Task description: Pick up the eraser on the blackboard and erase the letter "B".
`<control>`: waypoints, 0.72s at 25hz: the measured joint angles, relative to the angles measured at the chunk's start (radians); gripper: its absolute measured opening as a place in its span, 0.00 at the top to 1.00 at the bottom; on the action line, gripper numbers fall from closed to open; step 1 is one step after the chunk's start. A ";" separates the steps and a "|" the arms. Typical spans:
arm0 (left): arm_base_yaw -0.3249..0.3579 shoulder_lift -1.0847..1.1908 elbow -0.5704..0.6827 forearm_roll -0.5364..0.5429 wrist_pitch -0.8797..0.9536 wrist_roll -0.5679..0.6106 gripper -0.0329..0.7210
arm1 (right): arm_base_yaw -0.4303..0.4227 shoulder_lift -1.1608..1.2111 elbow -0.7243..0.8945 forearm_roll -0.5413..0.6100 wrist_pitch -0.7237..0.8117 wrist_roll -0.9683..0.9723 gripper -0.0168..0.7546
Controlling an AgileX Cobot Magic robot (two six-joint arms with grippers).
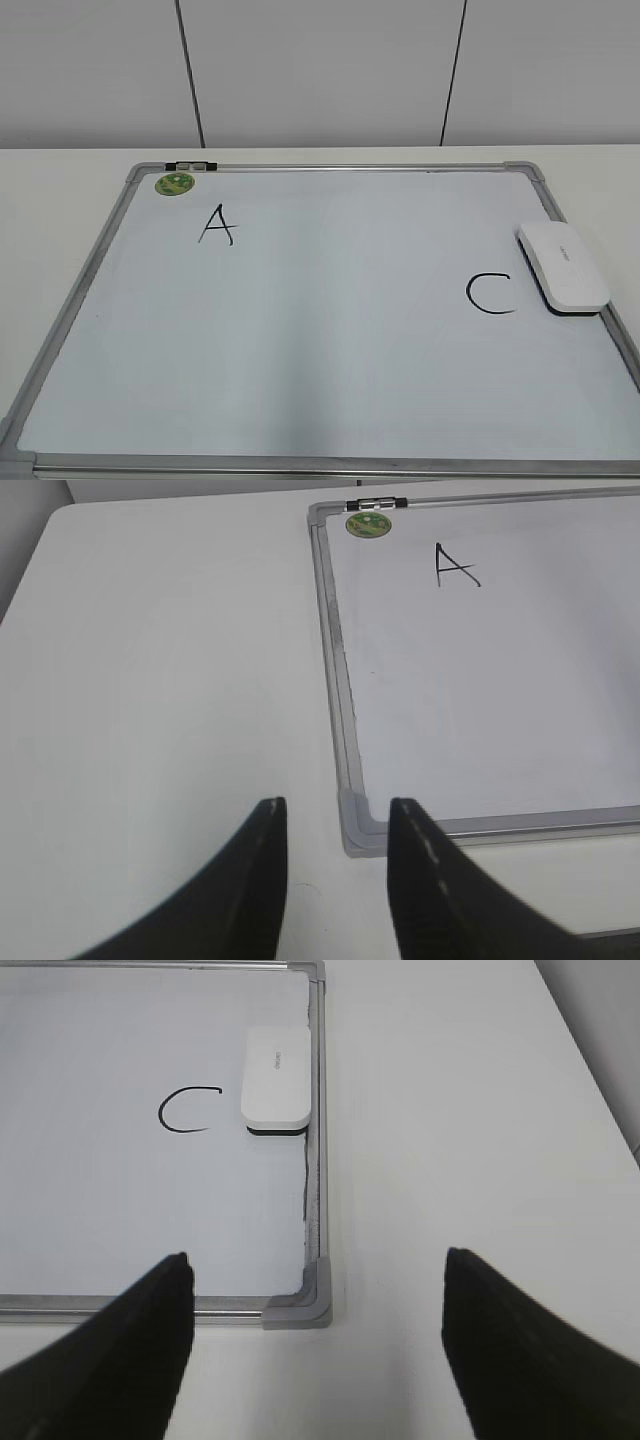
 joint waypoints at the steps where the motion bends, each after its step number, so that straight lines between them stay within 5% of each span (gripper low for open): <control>1: 0.000 0.000 0.000 0.000 0.000 0.000 0.64 | 0.000 0.000 0.000 0.000 0.000 0.000 0.21; 18: 0.000 0.000 0.000 0.000 0.000 0.000 0.64 | 0.000 0.000 0.000 0.000 0.000 0.000 0.21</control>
